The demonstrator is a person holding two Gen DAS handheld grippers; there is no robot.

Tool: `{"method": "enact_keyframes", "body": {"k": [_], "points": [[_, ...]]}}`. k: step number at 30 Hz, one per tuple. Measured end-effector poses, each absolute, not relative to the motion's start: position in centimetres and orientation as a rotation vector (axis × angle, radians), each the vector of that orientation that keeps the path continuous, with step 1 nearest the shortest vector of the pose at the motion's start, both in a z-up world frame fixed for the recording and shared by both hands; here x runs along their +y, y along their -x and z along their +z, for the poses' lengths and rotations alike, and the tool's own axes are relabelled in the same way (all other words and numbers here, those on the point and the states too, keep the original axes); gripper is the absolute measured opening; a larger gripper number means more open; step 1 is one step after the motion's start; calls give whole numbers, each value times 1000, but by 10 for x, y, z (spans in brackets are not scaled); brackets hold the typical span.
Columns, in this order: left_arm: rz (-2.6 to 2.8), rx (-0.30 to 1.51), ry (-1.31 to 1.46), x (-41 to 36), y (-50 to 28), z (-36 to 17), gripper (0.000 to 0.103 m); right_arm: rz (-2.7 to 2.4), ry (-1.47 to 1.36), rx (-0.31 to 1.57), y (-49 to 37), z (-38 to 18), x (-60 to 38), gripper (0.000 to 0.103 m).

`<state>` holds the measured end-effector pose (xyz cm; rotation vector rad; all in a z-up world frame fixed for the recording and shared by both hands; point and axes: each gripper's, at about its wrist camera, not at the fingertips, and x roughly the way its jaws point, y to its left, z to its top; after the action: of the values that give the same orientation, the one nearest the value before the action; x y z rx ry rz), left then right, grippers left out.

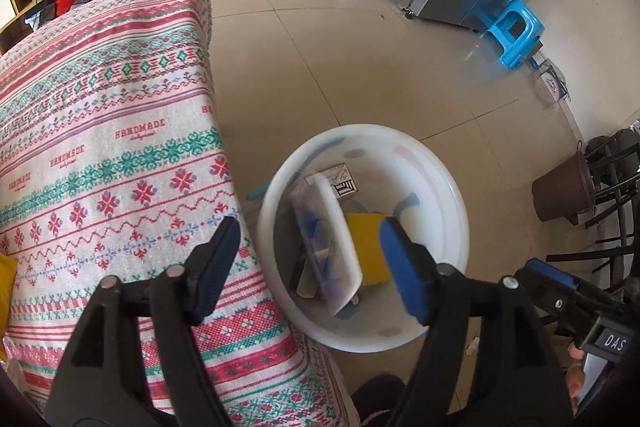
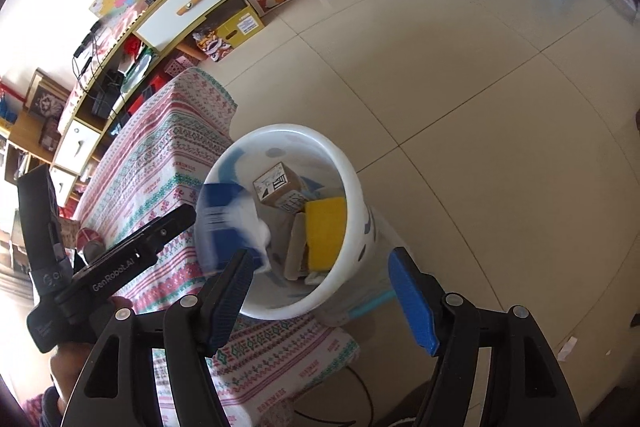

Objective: Collect trash
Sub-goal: 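Move both tools back over the table toward the crumpled white paper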

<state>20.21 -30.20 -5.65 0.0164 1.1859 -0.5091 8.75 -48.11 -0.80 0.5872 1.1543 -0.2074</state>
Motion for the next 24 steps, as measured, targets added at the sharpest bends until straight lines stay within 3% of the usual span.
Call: {"method": "enact_keyframes", "body": {"k": [24], "points": [[-416, 1134, -76, -203, -190, -24, 83, -126, -484, 1156, -112, 3, -424, 72]]}}
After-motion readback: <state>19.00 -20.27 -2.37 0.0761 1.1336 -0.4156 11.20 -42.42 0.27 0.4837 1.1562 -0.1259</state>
